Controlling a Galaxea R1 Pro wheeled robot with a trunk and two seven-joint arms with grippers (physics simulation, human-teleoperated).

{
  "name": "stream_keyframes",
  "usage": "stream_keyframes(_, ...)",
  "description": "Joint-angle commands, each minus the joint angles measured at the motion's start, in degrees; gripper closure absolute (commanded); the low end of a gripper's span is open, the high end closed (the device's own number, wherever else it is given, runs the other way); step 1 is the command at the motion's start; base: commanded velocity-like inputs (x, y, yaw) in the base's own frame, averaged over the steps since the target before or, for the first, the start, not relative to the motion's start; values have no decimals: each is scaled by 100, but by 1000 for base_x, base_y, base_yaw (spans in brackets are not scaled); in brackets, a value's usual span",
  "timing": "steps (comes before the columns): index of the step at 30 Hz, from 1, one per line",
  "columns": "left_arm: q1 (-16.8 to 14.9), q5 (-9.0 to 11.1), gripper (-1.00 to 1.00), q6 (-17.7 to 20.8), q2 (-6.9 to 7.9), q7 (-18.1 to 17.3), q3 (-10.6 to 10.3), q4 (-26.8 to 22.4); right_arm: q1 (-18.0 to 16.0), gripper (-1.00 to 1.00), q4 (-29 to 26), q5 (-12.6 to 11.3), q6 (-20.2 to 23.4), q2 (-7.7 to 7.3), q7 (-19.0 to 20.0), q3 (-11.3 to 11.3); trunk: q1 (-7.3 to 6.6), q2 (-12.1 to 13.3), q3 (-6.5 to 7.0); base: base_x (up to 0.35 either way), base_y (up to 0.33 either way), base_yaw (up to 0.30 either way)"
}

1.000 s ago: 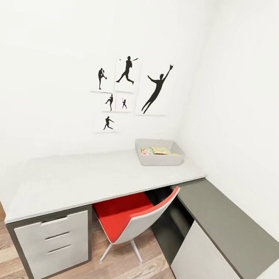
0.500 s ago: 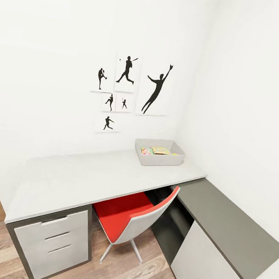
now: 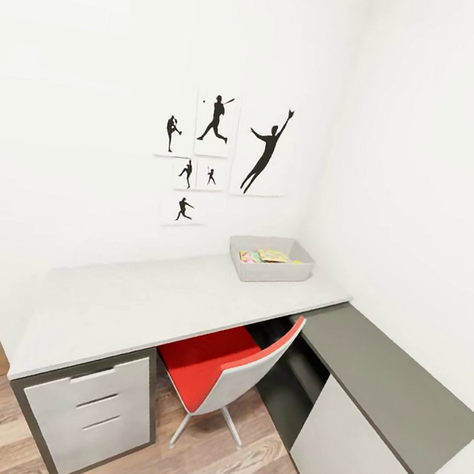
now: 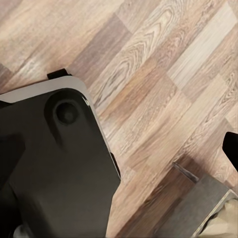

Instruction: Put all the toys in the child's room - the three board games (two on the bed and one on the table), the two jigsaw puzzles on the table, and the tennis ball on the table - inside the toy box on the table in the child's room.

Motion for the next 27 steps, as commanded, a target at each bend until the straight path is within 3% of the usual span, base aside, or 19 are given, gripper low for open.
stream_keyframes(1, -2, 30, -100, -3, -2, 34, -50, -25, -3, -100, 2, -59, -31, 2, -13, 44, 3, -13, -13, 0, 0, 0)
stream_keyframes(7, -1, 43, -100, -3, -70, 23, -44, -36, 5, -100, -1, -56, -34, -5, -13, 39, 3, -13, -13, 0, 0, 0)
stream_keyframes(15, -1, 75, -100, 13, -112, 27, -29, -38, 8, -100, 2, -83, -28, -178, -12, 60, 3, -13, -13, 0, 0, 0)
stream_keyframes(27, 24, 35, -100, -1, -140, 29, -48, -22, 8, -100, 2, -57, -37, -187, -9, 57, 3, -13, -13, 0, 0, 0)
